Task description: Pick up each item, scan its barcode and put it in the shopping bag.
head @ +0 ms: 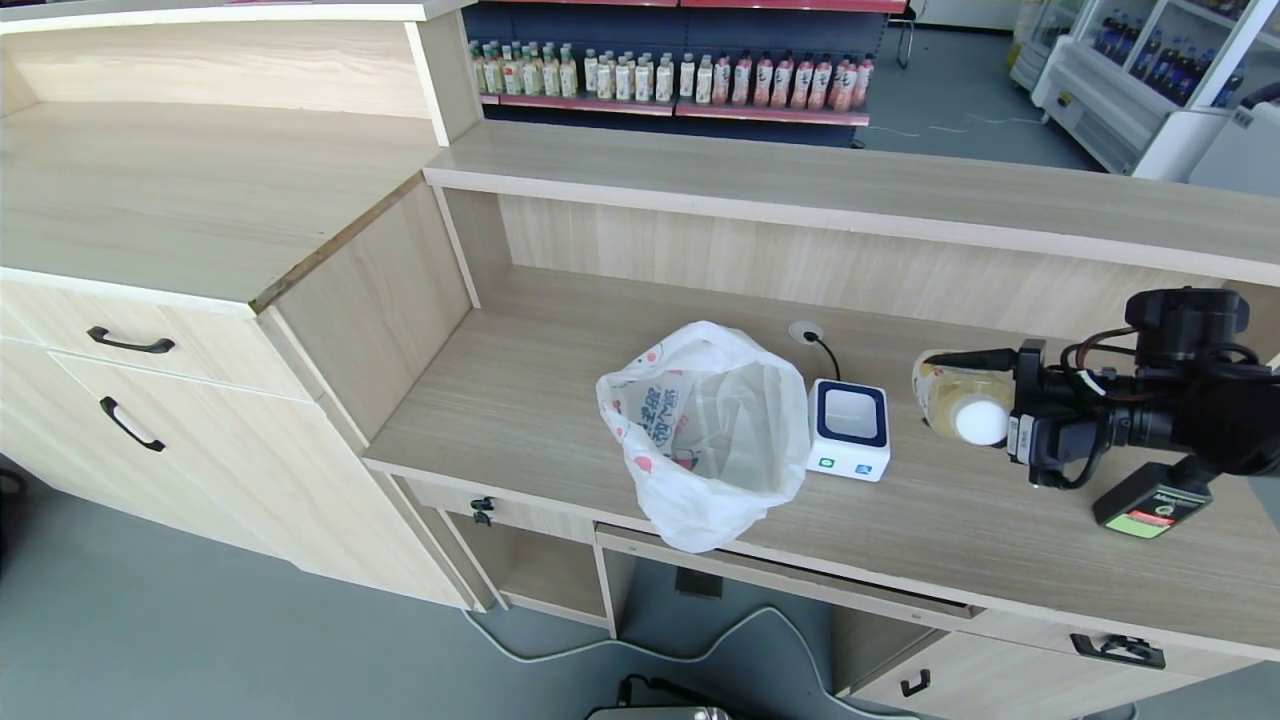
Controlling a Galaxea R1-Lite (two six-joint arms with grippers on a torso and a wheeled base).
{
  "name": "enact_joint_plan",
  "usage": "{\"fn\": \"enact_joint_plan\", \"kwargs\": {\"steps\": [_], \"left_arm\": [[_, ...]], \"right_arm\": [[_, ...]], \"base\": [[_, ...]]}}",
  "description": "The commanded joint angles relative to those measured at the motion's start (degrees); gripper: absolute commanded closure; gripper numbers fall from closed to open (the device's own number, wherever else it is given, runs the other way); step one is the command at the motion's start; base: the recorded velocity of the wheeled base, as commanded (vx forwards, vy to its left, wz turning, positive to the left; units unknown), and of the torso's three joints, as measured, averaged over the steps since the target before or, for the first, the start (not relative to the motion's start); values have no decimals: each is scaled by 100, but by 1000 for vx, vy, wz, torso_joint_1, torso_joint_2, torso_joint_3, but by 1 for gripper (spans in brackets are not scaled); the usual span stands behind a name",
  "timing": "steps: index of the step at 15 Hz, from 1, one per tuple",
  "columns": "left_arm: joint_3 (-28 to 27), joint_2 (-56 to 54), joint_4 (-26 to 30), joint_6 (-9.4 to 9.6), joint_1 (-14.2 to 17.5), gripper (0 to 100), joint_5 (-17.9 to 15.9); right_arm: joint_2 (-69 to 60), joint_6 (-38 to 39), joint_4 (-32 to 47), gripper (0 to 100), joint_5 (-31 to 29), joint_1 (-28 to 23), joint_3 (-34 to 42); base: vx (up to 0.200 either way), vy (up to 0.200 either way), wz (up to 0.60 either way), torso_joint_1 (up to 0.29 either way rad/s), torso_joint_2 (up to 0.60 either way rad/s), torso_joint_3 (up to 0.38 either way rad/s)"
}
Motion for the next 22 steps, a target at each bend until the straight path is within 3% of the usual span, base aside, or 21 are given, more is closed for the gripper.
{"fn": "enact_joint_plan", "kwargs": {"steps": [1, 22], "left_arm": [[1, -2, -1, -1, 1, 0, 1], [1, -2, -1, -1, 1, 0, 1]], "right_arm": [[315, 0, -130, 100, 2, 49, -156], [1783, 343, -420, 100, 2, 673, -1659]], "base": [[0, 0, 0, 0, 0, 0], [0, 0, 0, 0, 0, 0]]}}
